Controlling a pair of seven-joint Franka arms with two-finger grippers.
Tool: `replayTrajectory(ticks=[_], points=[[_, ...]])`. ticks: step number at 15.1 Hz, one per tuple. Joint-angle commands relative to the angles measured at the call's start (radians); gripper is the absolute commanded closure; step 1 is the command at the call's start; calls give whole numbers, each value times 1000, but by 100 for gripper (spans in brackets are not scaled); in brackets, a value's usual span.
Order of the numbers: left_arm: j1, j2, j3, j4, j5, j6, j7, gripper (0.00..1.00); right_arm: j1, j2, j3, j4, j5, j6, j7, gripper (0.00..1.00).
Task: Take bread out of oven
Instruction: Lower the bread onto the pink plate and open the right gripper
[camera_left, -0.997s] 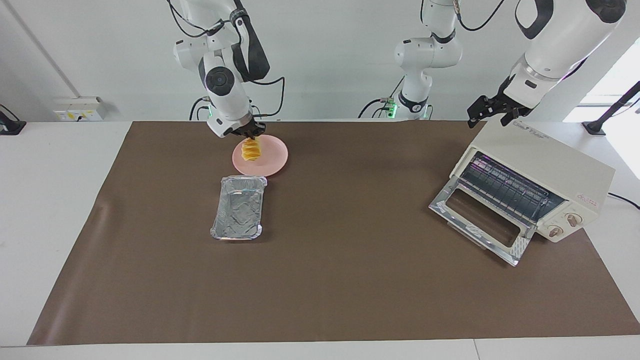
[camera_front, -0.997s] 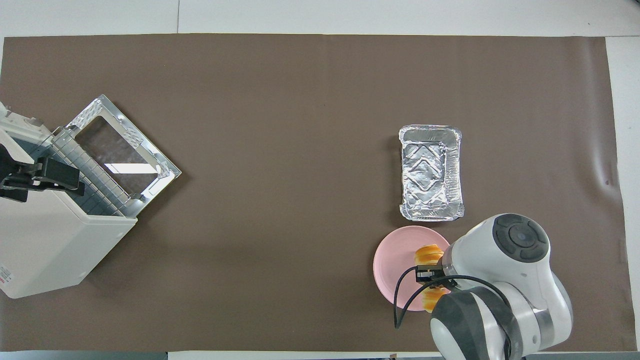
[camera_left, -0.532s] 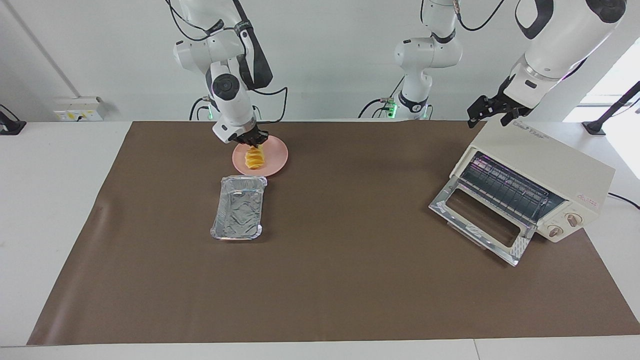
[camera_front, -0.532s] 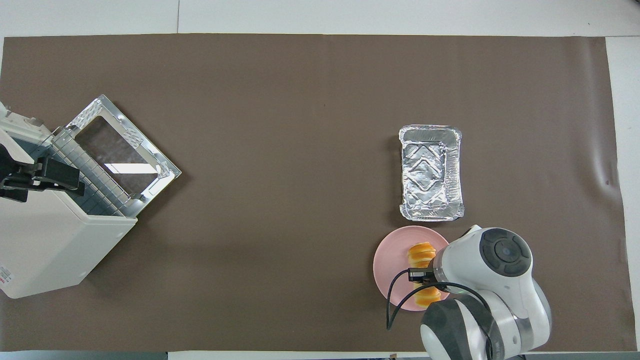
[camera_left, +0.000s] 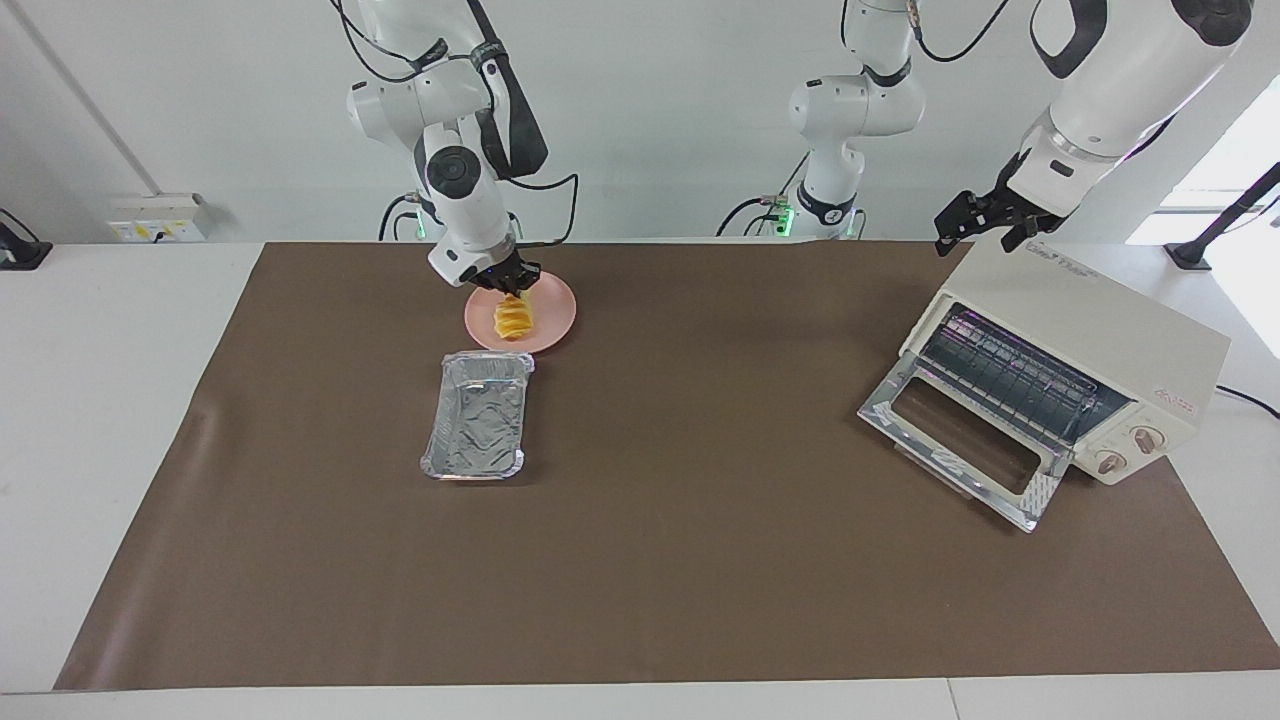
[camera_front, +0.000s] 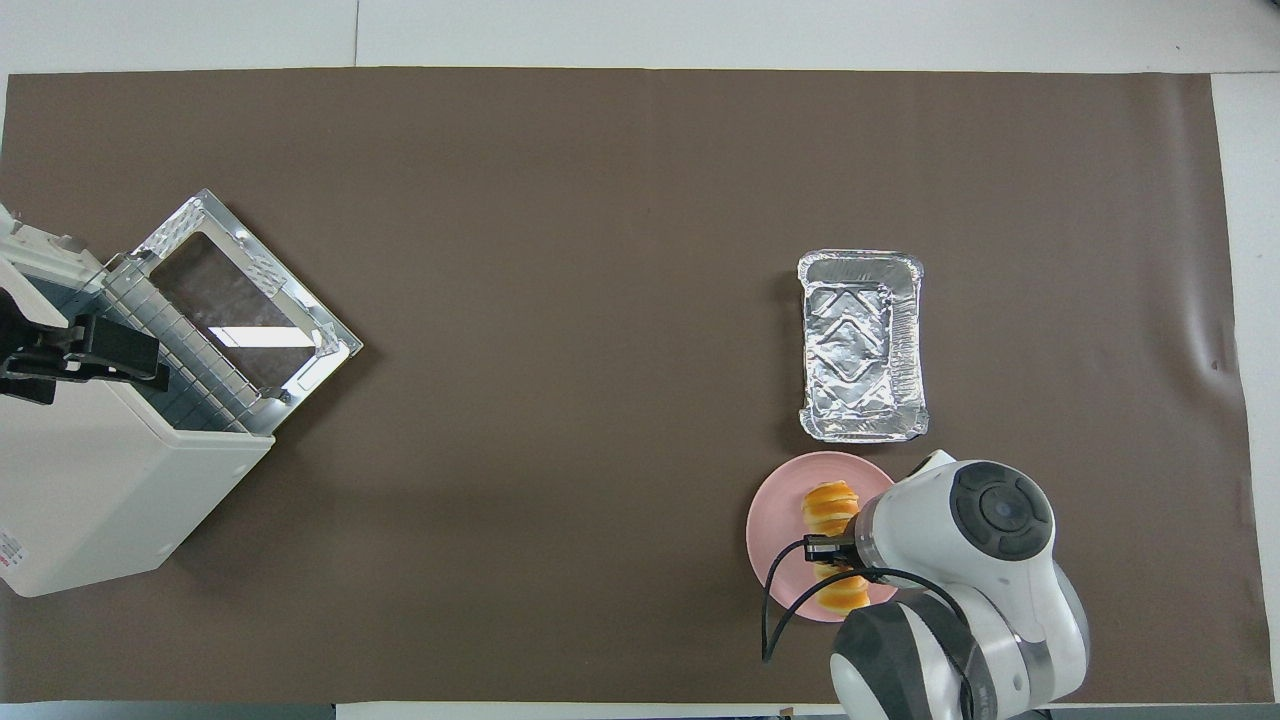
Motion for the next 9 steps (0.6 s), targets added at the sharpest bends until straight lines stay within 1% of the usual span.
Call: replayTrajectory(ticks=[1,2,3,4,6,7,8,9], points=[[-2,-17,0,-16,18,16,7,0,3,13,0,-17,17,33,8,100],[-2,-17,0,-16,19,16,7,0,3,13,0,-17,17,33,8,90],[-2,-17,0,-16,19,16,7,0,3,13,0,-17,17,31,8,53],[-2,-17,0,-16,19,16,7,0,2,15,-1,-14,17,25,7,1],[-2,-17,2,-16,18,17,7,0,0,15,-1,0,15,15,2,0],[-2,-17,0,-16,19,16,7,0,0,12,-1,26,15,13,5,0],[-2,-17,0,-16,19,16,7,0,-7,6,-1,73,15,-28,7,0],[-2,-17,0,-16,18,17,7,0,-13,10,-4,150,14,-97,4,0]])
